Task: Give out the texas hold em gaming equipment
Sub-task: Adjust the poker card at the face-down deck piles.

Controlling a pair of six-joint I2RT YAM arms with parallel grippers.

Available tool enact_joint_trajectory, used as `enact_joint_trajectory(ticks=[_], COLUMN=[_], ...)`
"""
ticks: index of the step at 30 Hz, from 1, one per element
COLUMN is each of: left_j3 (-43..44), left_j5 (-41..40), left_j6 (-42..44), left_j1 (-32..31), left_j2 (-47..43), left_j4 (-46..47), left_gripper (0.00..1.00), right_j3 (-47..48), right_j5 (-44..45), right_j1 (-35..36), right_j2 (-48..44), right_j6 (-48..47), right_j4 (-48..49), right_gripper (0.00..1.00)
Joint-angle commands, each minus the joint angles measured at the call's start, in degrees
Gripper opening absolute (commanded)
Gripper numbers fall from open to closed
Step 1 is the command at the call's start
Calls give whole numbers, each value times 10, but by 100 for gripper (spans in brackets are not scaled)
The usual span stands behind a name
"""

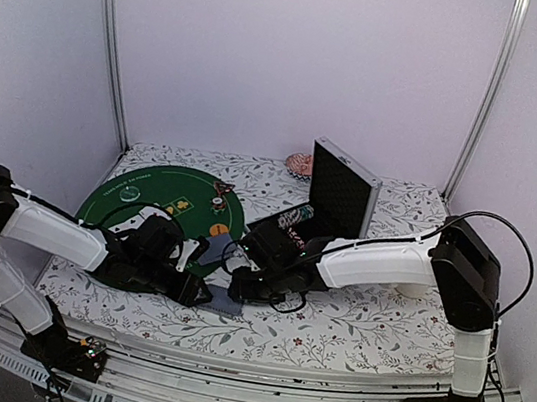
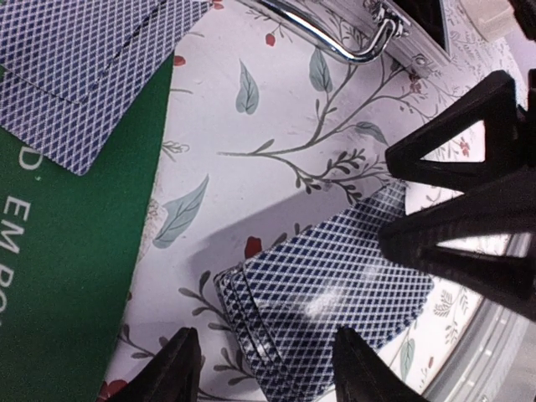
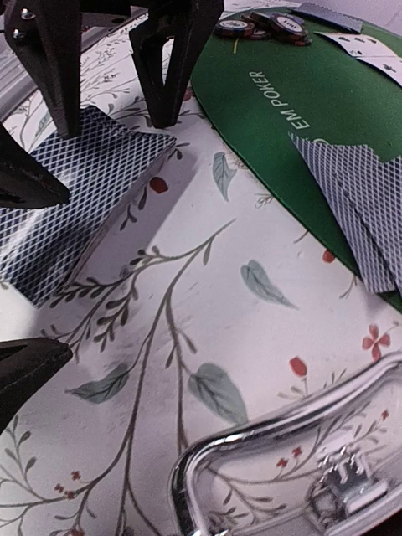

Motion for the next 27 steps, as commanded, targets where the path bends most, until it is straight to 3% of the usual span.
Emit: enact_joint_trajectory(ticks=[1,6,15,27], left_j3=[-3,-6,-4,-3], left_j5=[7,15,16,21], left_j6=[2,1,3,3], left_j1=[-8,-8,-8,-9], left_j2=[7,9,11,12], left_j4=[-16,-14,-14,-17], left_gripper=[56,56,57,61], right_j3=[49,90,72,49], right_j5=[45,77,160,175], right_j1=[18,30,39,39], right_j2=[48,73,58,13], right_j6=[-17,-29,-19,-16], right_j4=[-66,-112,-208,-212], right_gripper=[58,65,67,67])
